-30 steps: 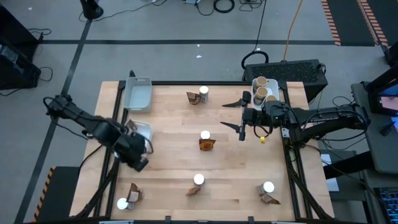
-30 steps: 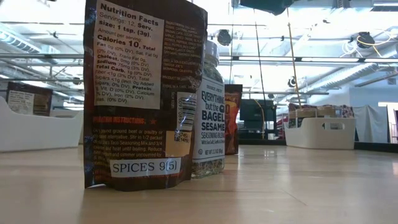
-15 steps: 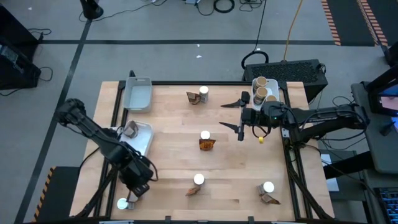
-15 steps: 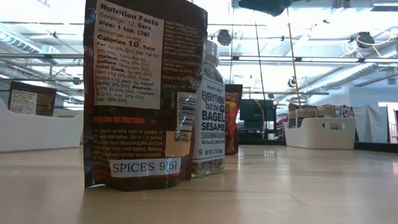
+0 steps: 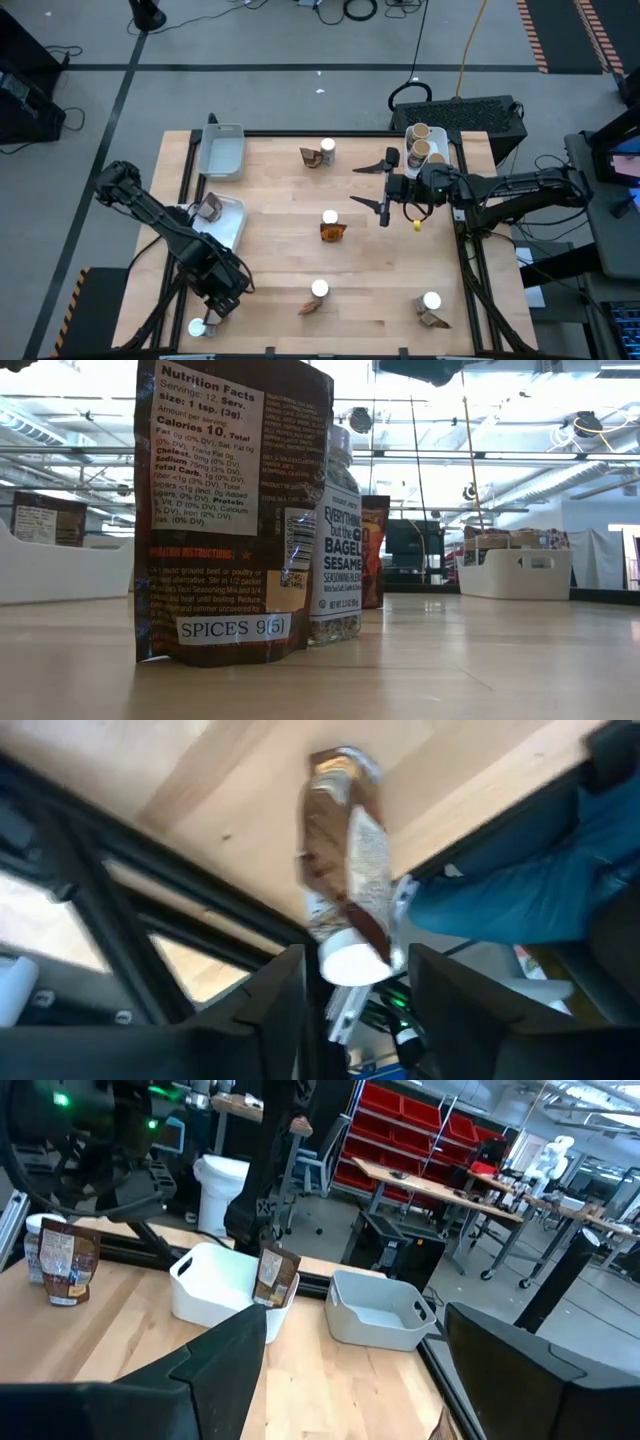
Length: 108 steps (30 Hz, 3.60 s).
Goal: Sort spices by type
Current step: Put the orange seasoning pack into the left white bin
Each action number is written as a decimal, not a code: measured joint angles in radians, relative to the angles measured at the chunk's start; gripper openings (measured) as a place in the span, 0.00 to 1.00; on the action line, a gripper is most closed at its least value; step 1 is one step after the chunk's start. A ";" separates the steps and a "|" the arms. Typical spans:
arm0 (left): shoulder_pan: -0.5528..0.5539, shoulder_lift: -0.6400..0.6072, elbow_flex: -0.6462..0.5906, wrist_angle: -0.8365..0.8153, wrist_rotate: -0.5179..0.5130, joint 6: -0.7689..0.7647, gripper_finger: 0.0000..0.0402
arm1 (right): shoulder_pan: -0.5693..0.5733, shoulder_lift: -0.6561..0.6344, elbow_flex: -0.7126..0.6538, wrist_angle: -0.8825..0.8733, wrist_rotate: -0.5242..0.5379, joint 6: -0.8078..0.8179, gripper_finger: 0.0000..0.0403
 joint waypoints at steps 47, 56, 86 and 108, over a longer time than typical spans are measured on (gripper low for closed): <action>-0.023 0.182 0.000 0.067 0.043 0.016 0.02 | 0.000 0.002 0.000 0.003 0.000 0.000 0.71; -0.001 0.155 0.000 0.066 -0.007 0.066 0.01 | 0.000 0.002 0.000 0.011 0.000 0.001 0.71; 0.328 -0.372 0.002 -0.372 -0.470 0.145 0.01 | -0.053 0.157 0.037 0.110 -0.244 -0.060 0.36; 0.826 -0.240 -0.001 -0.388 -0.402 0.647 0.01 | -0.123 0.226 0.049 0.081 -0.315 -0.061 0.00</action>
